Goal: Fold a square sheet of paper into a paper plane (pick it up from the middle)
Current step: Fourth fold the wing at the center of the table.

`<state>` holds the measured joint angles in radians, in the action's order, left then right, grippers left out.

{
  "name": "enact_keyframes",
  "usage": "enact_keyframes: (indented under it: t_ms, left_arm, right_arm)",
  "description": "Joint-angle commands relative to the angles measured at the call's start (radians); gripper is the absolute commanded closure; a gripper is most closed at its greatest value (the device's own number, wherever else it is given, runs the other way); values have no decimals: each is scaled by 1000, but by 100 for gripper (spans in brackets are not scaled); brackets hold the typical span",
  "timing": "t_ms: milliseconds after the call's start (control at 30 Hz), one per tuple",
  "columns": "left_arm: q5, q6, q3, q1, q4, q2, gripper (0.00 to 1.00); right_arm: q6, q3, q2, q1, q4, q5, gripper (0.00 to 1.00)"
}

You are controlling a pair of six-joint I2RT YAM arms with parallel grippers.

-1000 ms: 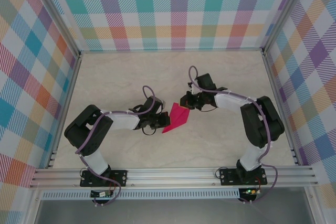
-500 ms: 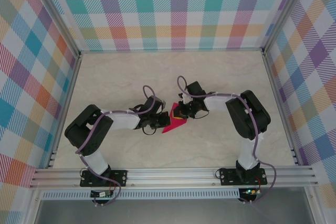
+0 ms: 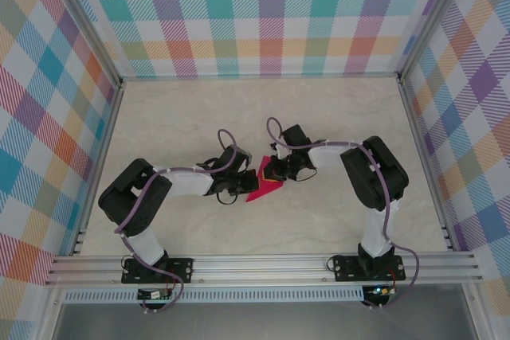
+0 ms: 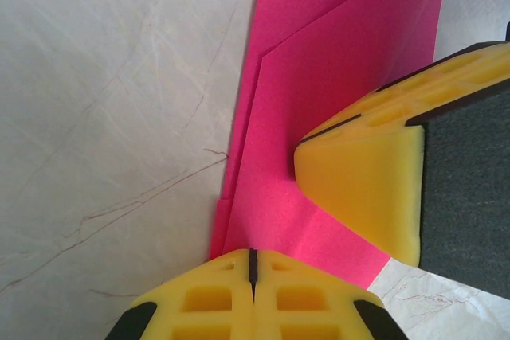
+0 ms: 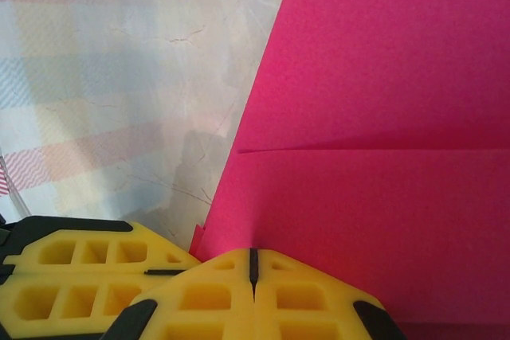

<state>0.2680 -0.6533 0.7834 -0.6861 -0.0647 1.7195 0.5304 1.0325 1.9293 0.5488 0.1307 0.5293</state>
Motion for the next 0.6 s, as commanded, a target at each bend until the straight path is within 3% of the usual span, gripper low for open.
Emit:
enact_keyframes:
  t_ms: [0, 267, 433, 567]
  left_arm:
    - [-92, 28, -49, -4, 197, 57, 100]
    - [-91, 38, -52, -4, 203, 50, 100]
    - [-97, 79, -27, -4, 235, 57, 100]
    - [-108, 197, 30, -4, 309, 67, 100]
  right_arm:
    - [-4, 3, 20, -49, 8, -90, 100]
    - [46, -15, -24, -210, -10, -151, 100]
    - [43, 24, -105, -219, 55, -174, 100]
    - [74, -3, -218, -206, 57, -176, 100]
